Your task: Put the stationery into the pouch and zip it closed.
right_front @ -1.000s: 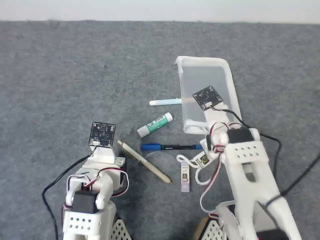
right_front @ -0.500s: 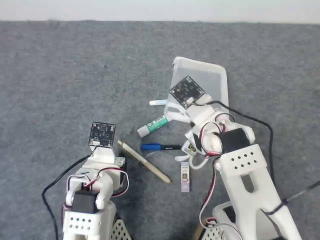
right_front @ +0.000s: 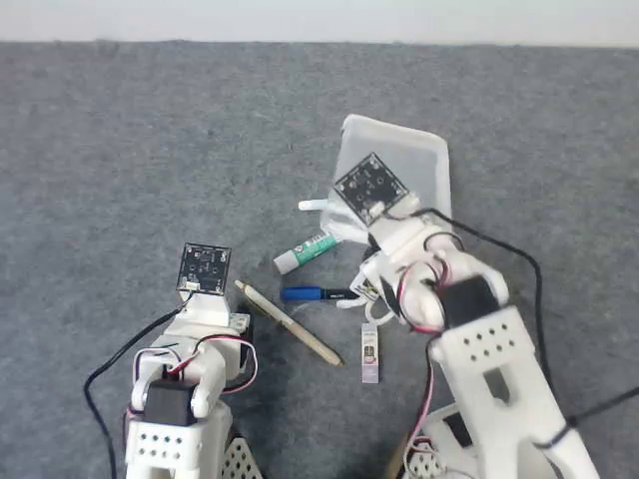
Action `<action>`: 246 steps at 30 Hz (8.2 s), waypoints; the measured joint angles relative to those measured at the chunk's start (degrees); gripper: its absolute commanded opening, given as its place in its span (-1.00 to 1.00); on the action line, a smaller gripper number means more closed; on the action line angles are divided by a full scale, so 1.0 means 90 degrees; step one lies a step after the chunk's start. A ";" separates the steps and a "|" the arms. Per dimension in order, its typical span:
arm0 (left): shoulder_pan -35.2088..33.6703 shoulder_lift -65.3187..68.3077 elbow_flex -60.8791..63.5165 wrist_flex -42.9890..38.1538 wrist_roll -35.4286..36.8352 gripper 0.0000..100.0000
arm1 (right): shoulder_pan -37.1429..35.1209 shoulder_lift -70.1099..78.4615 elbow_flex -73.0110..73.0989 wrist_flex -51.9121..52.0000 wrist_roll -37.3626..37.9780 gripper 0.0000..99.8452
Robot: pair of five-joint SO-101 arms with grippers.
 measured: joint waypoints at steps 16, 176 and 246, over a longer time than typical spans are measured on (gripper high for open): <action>0.0020 0.0000 0.0000 0.0000 0.0000 -0.83 | 0.0000 -0.2589 0.1661 -0.0567 -0.0283 -0.99; 0.1260 0.0000 -0.0654 -0.2520 0.0039 -0.42 | 0.0645 -0.5773 0.2647 0.0254 -0.1035 -0.99; 0.0850 0.5109 -0.3516 -0.2315 0.0488 -0.98 | 0.0137 -0.5851 0.2637 0.0371 -0.0928 -0.72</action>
